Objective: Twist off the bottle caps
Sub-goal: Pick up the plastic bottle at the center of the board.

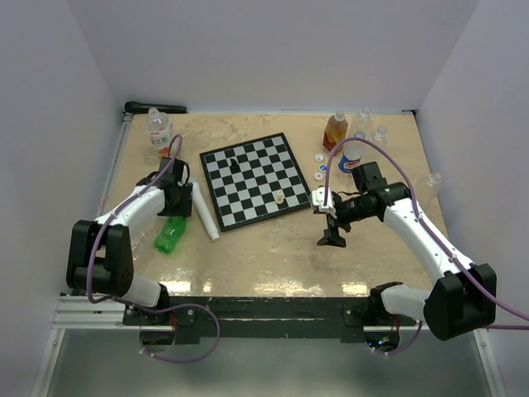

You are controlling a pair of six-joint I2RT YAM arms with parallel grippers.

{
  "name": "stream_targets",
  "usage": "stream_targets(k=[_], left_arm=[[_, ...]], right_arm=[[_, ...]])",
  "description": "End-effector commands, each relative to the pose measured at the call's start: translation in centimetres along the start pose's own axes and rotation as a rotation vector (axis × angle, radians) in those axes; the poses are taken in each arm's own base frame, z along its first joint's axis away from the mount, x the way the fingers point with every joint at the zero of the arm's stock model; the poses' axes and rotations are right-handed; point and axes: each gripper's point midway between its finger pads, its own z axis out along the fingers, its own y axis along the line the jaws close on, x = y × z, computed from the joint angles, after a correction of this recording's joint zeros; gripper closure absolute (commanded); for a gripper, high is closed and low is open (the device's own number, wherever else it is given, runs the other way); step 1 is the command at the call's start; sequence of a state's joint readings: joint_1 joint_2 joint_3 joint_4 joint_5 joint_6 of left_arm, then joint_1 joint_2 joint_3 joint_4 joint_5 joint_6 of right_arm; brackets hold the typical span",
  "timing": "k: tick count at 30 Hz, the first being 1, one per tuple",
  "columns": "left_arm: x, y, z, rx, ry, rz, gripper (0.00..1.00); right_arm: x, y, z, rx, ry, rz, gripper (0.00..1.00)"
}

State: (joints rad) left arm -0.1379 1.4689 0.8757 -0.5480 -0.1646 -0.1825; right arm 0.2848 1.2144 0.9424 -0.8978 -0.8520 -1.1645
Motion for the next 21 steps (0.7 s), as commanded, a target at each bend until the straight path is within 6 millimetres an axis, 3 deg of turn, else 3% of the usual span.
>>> stream_targets(k=[1, 21], left_arm=[[-2.2, -0.5, -0.4, 0.006, -0.042, 0.05, 0.44], [-1.6, -1.6, 1.1, 0.025, 0.027, 0.086, 0.43]], right_arm=[[-0.8, 0.0, -0.4, 0.011, -0.022, -0.029, 0.02], [-0.7, 0.0, -0.4, 0.009, -0.021, -0.026, 0.02]])
